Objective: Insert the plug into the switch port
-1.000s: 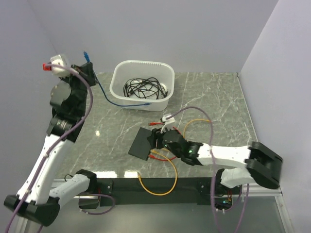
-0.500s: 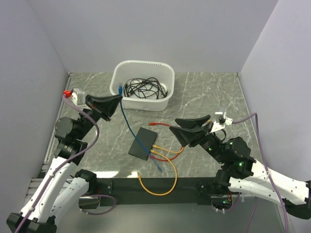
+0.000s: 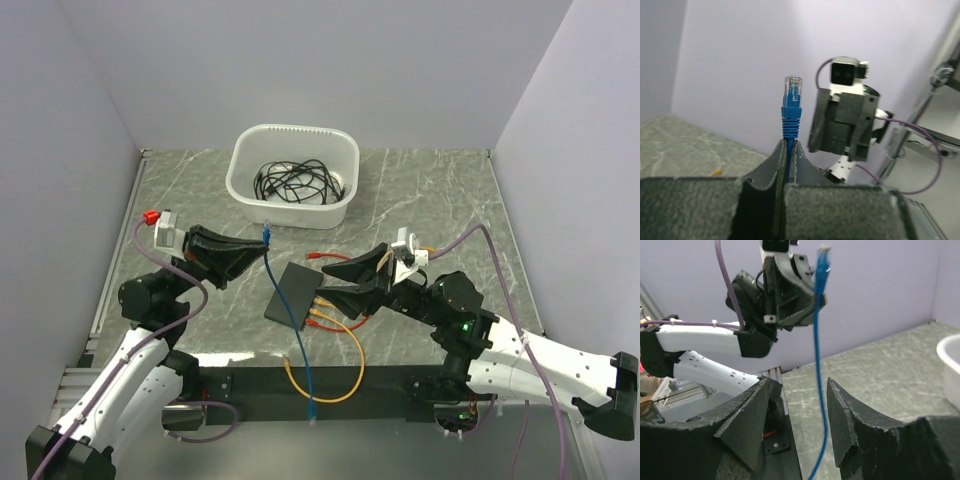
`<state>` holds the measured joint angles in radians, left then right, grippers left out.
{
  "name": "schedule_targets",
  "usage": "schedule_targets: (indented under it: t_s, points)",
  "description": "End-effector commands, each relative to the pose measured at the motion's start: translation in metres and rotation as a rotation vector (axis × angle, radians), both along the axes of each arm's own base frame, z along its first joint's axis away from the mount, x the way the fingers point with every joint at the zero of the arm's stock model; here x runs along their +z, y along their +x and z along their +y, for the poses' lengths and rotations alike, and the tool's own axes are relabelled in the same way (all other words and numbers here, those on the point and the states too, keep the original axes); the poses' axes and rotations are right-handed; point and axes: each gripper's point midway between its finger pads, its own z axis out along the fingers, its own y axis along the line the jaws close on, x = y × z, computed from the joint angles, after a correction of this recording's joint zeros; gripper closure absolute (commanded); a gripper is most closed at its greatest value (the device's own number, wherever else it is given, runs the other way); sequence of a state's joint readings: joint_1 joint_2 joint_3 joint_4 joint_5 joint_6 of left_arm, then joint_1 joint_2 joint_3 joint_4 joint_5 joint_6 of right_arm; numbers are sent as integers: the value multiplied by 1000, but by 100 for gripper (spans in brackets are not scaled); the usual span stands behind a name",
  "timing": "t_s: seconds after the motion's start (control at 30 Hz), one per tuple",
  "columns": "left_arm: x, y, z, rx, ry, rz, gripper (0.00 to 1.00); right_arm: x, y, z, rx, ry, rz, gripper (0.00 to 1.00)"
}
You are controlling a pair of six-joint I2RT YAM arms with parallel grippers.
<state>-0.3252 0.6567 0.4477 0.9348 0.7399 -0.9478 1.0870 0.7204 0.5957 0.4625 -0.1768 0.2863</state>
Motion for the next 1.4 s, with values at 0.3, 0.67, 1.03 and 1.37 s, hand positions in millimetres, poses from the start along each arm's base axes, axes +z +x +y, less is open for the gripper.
schedule_targets:
  t_s: [0.3, 0.67, 1.03, 1.37]
  points:
    - [16, -24, -10, -31, -47, -43, 100, 57, 22, -7, -114, 102, -39, 43]
    - [-6, 11, -15, 167, -4, 117, 99, 55, 67, 13, -274, 25, 120, 43]
    - [-3, 10, -22, 185, 9, 110, 100, 60, 68, 36, -225, 32, 132, 41]
    - [-3, 8, -24, 174, 14, 106, 99, 51, 73, 54, -201, 5, 151, 51]
